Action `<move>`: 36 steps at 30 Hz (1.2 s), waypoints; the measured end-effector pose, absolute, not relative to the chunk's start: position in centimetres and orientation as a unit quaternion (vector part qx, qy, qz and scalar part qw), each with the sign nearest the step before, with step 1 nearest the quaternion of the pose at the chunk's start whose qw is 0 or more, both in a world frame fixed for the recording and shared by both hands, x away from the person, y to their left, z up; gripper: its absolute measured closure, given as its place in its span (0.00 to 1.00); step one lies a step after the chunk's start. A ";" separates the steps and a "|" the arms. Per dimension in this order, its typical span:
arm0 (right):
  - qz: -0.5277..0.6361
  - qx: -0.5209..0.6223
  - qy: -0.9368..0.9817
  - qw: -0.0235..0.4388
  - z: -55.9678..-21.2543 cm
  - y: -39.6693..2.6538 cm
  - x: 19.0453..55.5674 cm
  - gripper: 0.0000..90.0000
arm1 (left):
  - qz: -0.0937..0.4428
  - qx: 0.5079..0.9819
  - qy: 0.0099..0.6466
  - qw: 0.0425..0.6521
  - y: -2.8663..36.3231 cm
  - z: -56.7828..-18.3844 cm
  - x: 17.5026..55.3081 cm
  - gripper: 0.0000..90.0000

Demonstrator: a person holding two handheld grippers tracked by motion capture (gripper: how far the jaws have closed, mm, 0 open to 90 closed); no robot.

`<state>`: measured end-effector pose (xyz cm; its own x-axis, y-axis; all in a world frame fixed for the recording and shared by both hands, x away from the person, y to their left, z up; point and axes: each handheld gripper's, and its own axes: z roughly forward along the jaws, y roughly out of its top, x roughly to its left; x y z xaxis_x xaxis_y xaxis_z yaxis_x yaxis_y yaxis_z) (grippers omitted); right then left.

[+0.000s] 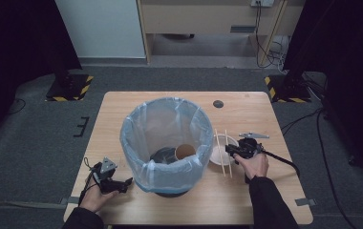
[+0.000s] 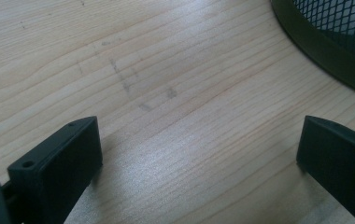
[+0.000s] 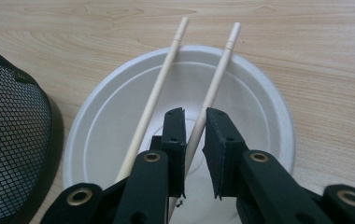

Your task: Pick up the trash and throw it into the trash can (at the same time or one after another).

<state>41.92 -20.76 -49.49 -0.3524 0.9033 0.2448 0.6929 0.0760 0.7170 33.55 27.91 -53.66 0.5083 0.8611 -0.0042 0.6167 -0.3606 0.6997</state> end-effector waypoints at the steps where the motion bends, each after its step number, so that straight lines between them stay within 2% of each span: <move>1: 0.396 0.554 0.720 0.132 -49.5 -20.7 41.9 0.88 | 0.186 0.804 0.460 0.329 27.9 -53.7 33.5 0.00; 5: 0.395 0.552 0.722 0.132 -49.4 -20.8 42.0 0.95 | 0.186 0.804 0.460 0.329 27.9 -53.7 33.5 0.00; 20: 0.424 0.550 0.705 0.144 -48.1 -21.9 41.9 0.96 | 0.186 0.804 0.460 0.329 27.9 -53.7 33.5 0.00; 36: 0.520 0.538 0.636 0.187 -44.1 -25.3 41.2 0.96 | 0.186 0.804 0.460 0.329 27.9 -53.7 33.6 0.00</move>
